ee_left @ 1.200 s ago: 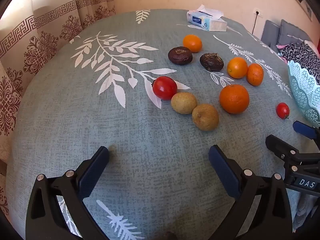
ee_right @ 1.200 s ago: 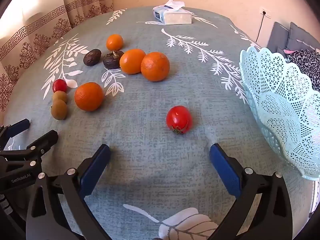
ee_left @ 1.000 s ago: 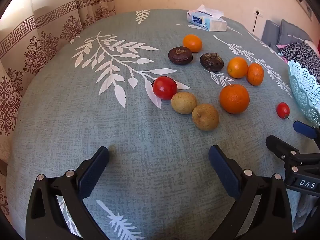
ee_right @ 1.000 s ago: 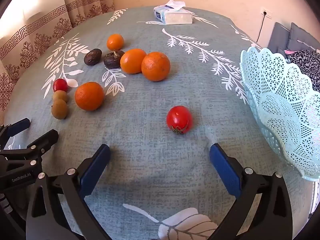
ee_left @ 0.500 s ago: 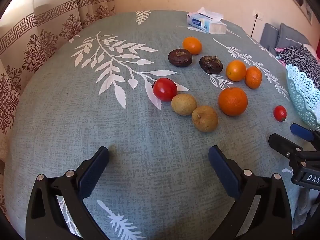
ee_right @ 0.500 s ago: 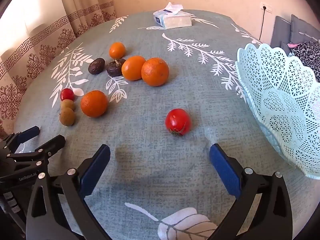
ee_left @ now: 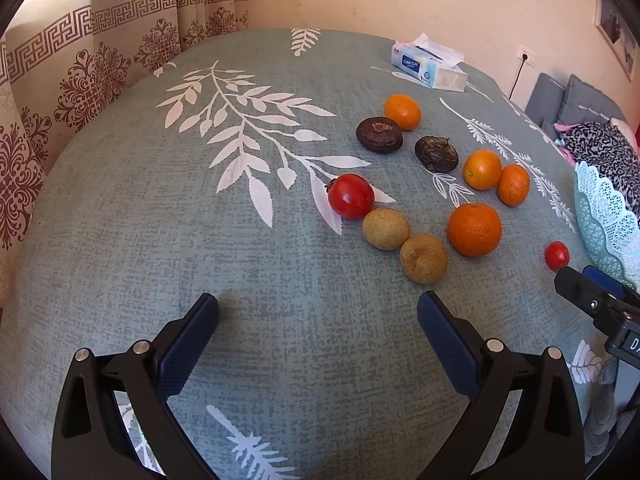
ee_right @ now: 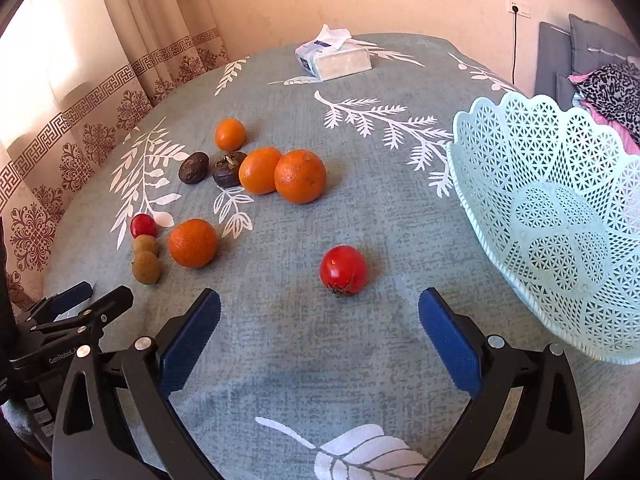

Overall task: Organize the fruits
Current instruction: 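Reach the right gripper to the large red tomato and close on it, then carry the tomato into the blue basket with the right gripper while the left gripper grasps a brown kiwi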

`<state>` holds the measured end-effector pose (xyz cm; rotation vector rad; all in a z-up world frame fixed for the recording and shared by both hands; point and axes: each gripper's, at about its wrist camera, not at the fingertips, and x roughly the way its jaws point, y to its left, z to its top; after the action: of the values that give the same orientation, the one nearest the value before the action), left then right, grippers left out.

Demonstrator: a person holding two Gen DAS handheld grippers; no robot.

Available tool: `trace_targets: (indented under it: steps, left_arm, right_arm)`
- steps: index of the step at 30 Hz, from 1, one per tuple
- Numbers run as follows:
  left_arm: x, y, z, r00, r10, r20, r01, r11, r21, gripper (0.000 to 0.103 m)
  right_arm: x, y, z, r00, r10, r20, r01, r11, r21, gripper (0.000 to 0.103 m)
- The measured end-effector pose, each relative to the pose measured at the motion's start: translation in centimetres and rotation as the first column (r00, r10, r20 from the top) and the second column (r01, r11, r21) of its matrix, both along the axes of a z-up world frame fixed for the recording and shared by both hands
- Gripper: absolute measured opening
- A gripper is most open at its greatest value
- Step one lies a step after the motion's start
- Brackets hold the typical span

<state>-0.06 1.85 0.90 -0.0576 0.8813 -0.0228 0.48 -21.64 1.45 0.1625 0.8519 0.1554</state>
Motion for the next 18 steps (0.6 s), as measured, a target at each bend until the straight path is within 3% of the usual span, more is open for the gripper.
trace_targets:
  steps: [2, 4, 8, 13, 18]
  left_arm:
    - [-0.1, 0.0, 0.1, 1.000, 0.003, 0.005, -0.003, 1.000, 0.003, 0.098]
    - [-0.1, 0.1, 0.1, 1.000, 0.009, 0.009, -0.009, 1.000, 0.002, 0.098]
    - [0.1, 0.7, 0.2, 1.000, 0.018, 0.003, -0.018, 1.000, -0.019, 0.098]
    - [0.2, 1.0, 0.2, 1.000, 0.024, -0.002, -0.024, 0.999, -0.036, 0.098]
    - [0.0, 0.5, 0.6, 1.000, 0.010, 0.017, -0.009, 1.000, -0.015, 0.098]
  right_arm:
    - [0.4, 0.3, 0.2, 1.000, 0.006, 0.003, -0.006, 1.000, -0.014, 0.096]
    - [1.0, 0.7, 0.2, 1.000, 0.019, -0.001, -0.019, 0.999, -0.031, 0.080]
    - [2.2, 0.8, -0.4, 0.999, 0.017, -0.042, -0.019, 0.999, -0.042, 0.063]
    - [2.6, 0.7, -0.8, 0.999, 0.008, -0.051, -0.012, 0.998, -0.065, 0.028]
    - [2.3, 0.7, -0.2, 0.999, 0.031, -0.032, -0.032, 0.998, -0.046, 0.027]
